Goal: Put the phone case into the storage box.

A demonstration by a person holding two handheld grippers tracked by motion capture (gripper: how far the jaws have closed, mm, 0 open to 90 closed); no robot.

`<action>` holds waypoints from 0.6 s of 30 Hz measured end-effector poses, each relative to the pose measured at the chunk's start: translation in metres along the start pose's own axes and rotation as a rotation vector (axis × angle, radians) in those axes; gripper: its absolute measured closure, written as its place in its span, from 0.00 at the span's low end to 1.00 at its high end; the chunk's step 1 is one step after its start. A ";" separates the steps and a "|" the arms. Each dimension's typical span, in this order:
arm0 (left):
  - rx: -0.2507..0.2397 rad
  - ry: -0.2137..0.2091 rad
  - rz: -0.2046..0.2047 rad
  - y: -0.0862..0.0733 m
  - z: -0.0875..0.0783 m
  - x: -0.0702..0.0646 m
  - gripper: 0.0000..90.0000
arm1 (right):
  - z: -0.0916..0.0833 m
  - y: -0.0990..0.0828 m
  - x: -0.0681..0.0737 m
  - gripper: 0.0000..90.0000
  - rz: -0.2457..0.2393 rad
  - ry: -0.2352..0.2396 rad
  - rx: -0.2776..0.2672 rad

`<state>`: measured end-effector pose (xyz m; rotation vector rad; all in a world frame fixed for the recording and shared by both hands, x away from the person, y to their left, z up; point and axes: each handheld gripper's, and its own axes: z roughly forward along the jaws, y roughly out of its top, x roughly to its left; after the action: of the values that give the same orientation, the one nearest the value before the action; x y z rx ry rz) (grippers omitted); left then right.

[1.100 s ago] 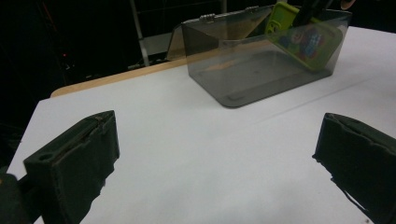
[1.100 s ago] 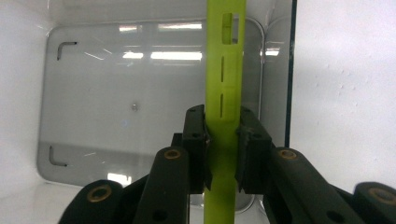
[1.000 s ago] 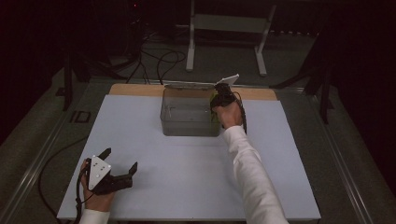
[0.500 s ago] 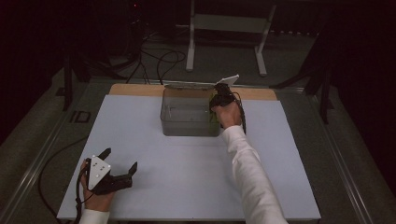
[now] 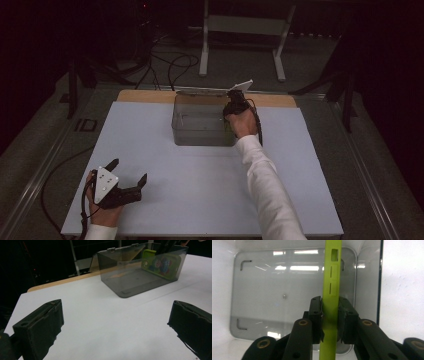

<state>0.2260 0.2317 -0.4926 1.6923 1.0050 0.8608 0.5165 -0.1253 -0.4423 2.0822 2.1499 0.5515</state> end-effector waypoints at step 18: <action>0.003 -0.001 0.003 0.000 0.000 0.000 0.00 | -0.011 -0.003 0.006 0.84 -0.110 -0.107 -0.067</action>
<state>0.2263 0.2313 -0.4928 1.6968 1.0036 0.8606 0.5097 -0.1218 -0.4320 1.9010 2.1396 0.4812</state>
